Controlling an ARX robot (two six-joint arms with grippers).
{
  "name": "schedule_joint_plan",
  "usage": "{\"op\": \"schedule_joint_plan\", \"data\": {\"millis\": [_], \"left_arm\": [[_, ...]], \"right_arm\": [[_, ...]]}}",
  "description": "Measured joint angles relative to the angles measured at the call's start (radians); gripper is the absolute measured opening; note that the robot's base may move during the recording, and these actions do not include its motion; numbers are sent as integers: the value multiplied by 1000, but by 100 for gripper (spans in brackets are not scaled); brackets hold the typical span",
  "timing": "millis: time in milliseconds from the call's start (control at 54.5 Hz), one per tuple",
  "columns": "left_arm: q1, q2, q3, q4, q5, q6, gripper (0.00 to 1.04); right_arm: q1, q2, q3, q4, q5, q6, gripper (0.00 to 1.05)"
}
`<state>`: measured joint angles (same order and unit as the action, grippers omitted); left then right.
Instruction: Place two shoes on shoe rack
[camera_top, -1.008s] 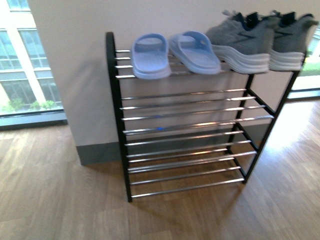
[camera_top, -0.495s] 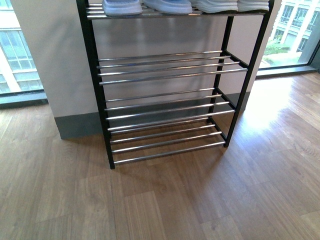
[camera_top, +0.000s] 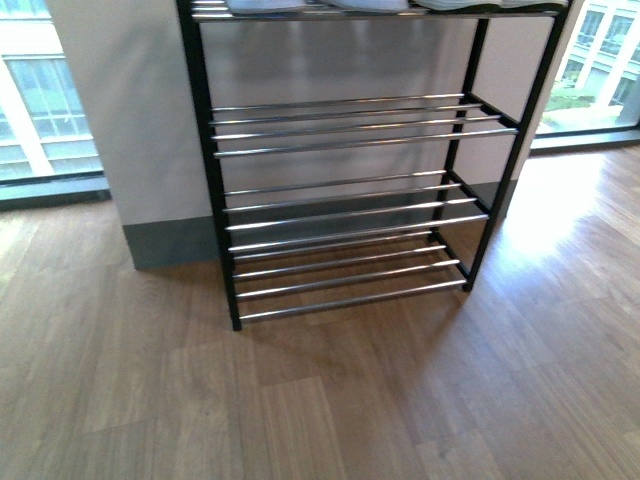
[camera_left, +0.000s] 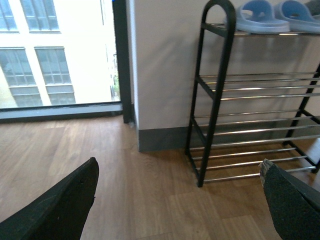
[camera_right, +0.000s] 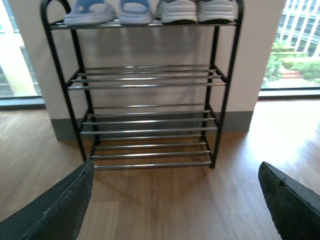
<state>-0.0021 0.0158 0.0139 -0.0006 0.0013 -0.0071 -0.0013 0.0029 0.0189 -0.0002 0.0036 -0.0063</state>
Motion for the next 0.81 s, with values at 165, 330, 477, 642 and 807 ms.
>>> {"op": "schedule_joint_plan", "data": {"millis": [165, 330, 477, 642, 807], "left_arm": [[3, 0, 0, 0, -11, 0, 95], [3, 0, 0, 0, -2, 0, 95], [3, 0, 0, 0, -1, 0, 95], [3, 0, 0, 0, -1, 0, 95], [3, 0, 0, 0, -2, 0, 95]], "right_arm": [[3, 2, 0, 0, -11, 0, 95], [2, 2, 0, 0, -5, 0, 95], [1, 2, 0, 0, -3, 0, 95], [1, 2, 0, 0, -3, 0, 95], [1, 2, 0, 0, -3, 0, 95]]}}
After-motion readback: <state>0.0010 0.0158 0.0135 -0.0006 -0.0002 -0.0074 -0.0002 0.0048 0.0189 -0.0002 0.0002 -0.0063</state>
